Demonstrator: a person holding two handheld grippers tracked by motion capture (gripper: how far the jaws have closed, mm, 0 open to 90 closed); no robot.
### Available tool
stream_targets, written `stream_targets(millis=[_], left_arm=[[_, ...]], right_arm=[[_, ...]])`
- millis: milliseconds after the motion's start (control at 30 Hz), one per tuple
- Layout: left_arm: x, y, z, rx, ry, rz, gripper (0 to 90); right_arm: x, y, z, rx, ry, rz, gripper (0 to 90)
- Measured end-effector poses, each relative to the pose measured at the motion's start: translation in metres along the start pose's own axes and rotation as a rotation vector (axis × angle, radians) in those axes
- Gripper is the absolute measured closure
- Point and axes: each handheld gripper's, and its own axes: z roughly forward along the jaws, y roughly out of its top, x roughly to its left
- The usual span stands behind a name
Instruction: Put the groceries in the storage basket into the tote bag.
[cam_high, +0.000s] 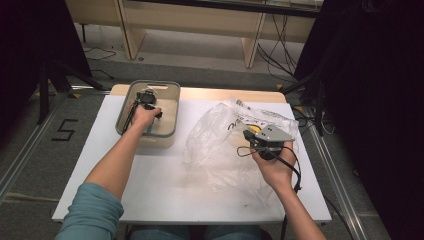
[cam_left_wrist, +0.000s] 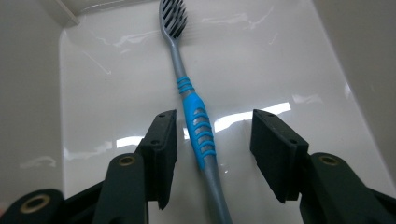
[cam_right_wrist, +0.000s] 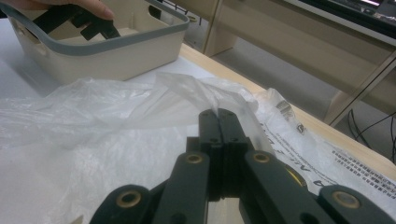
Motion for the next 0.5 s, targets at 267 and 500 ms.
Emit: stream_targets(millis=[267, 500], left_arm=[[0.0027, 0.0006, -0.0005, 0.007, 0.002, -0.034, 58.5], [0.0042, 0.0008, -0.0019, 0.022, 0.006, -0.039, 65.7]], right_arm=[[0.0003, 0.0001, 0.0000, -0.001, 0.000, 0.000, 90.0], [0.0006, 0.0003, -0.0004, -0.001, 0.001, -0.001, 90.0]])
